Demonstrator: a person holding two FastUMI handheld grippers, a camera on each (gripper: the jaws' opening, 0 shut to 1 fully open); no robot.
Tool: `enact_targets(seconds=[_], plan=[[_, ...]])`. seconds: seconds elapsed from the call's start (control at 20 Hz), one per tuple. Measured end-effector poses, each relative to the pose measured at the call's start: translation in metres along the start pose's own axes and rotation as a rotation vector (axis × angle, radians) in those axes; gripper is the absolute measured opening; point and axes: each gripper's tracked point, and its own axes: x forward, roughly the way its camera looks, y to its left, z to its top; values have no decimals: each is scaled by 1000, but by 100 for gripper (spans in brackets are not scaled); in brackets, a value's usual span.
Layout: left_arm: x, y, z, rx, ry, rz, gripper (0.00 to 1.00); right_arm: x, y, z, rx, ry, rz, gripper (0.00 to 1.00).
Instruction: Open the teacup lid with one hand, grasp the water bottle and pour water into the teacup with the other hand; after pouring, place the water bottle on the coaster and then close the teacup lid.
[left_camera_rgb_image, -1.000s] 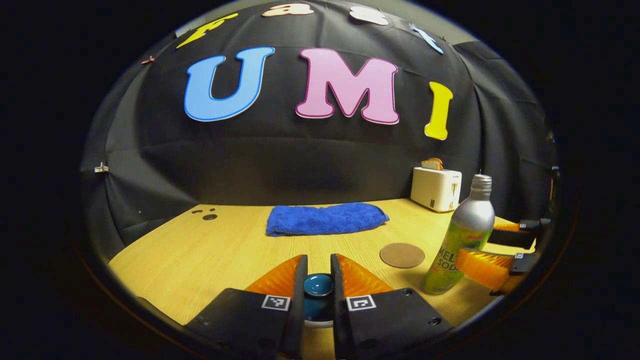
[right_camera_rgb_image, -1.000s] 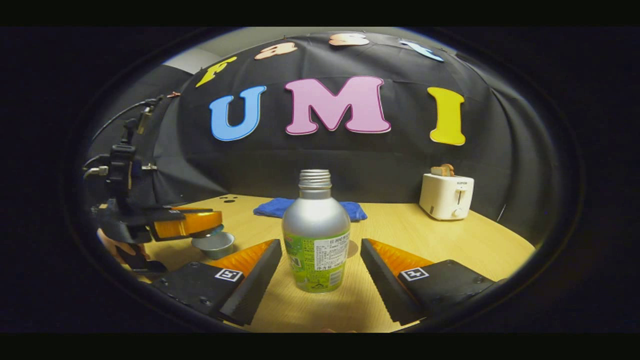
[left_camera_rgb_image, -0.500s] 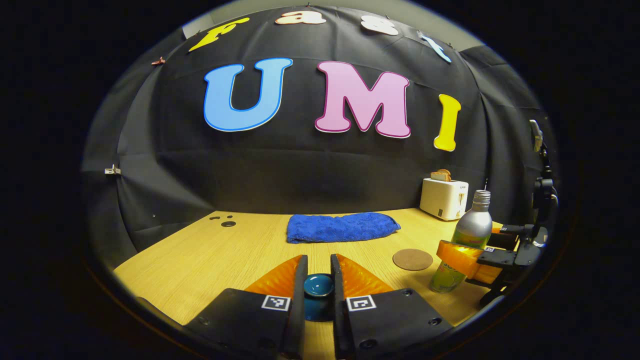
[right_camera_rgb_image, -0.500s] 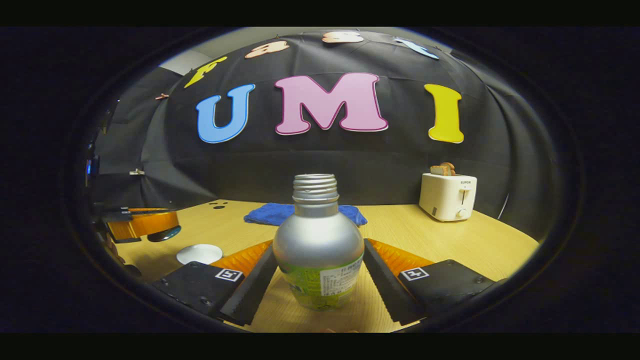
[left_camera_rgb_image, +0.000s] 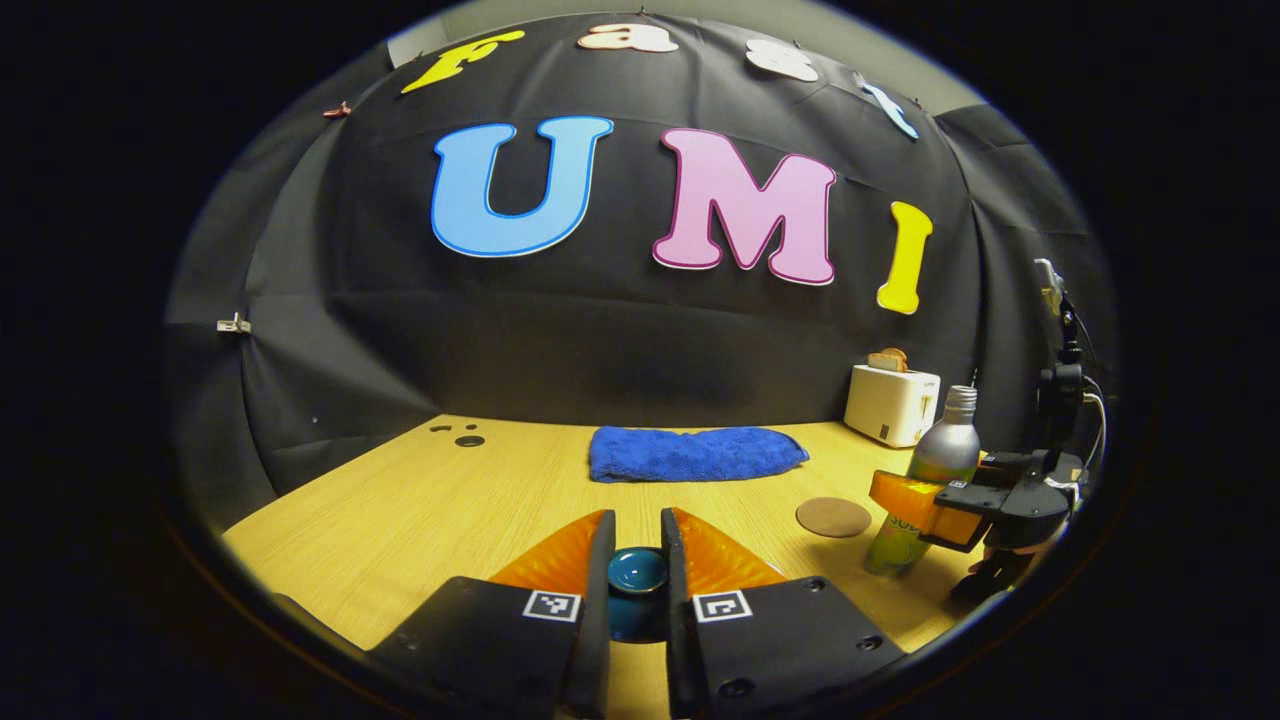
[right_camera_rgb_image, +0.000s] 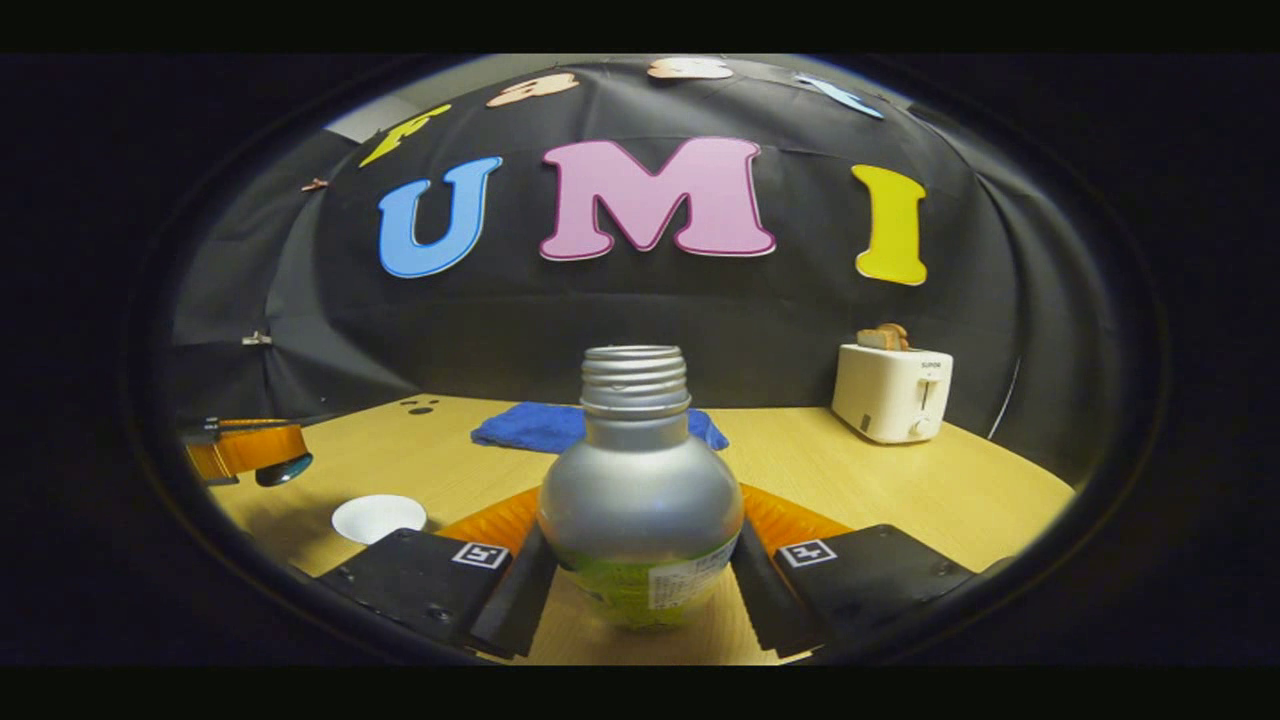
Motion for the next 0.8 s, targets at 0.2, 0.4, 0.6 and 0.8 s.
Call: enact_targets(seconds=[0.2, 0.4, 0.6, 0.8], plan=[[-7, 16, -2, -13, -3, 17, 27, 3, 6, 13, -224, 11, 17, 80], [-12, 30, -6, -32, -7, 31, 27, 1, 13, 26, -449, -16, 25, 80], [-20, 40, -8, -42, -11, 34, 27, 3, 29, 47, -791, -82, 4, 79], [-26, 54, -10, -49, -17, 44, 27, 13, 60, 36, -975, -108, 46, 79]])
